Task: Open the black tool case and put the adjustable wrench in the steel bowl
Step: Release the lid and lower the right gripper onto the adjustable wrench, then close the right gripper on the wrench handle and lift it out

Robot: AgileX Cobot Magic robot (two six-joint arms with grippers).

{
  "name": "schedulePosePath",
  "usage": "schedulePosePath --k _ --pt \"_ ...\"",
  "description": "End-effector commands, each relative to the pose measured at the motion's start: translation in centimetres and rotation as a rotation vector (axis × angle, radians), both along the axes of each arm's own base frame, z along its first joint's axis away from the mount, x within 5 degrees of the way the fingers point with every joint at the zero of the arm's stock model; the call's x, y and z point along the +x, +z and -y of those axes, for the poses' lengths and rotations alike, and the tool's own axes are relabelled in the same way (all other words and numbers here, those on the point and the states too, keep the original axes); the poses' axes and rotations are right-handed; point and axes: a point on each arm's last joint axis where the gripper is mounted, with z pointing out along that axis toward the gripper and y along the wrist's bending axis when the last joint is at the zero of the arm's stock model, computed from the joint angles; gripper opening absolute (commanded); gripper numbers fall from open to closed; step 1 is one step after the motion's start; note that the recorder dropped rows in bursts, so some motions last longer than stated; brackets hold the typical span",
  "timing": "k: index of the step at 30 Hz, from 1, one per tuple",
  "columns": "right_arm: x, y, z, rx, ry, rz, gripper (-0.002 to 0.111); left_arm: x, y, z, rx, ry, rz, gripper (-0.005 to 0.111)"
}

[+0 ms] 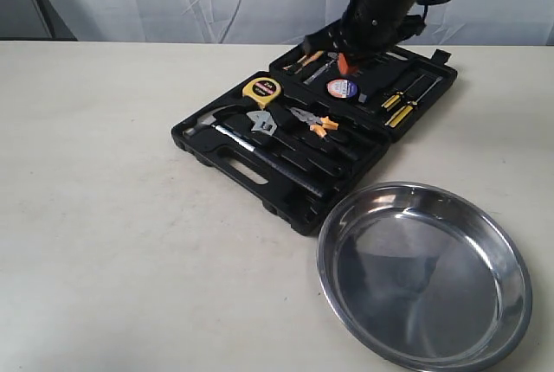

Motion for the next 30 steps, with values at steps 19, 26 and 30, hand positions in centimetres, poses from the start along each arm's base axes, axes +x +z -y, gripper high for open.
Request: schedulePosePath --k 19,26,30 --pt "-2.3 -6.5 -5.7 -0.015 0.404 -0.138 0.050 0.0 0.3 0.0 0.003 0.002 0.018 0.000" --pt "-2.5 -8.7 -7.2 -0.058 0.455 -0.123 0.036 0.0 0.3 0.0 0.003 0.002 0.018 0.000" --pt "-2.4 -10.2 -7.3 -0.099 0.469 -0.118 0.034 0.0 0.3 0.0 0.003 0.002 0.018 0.000"
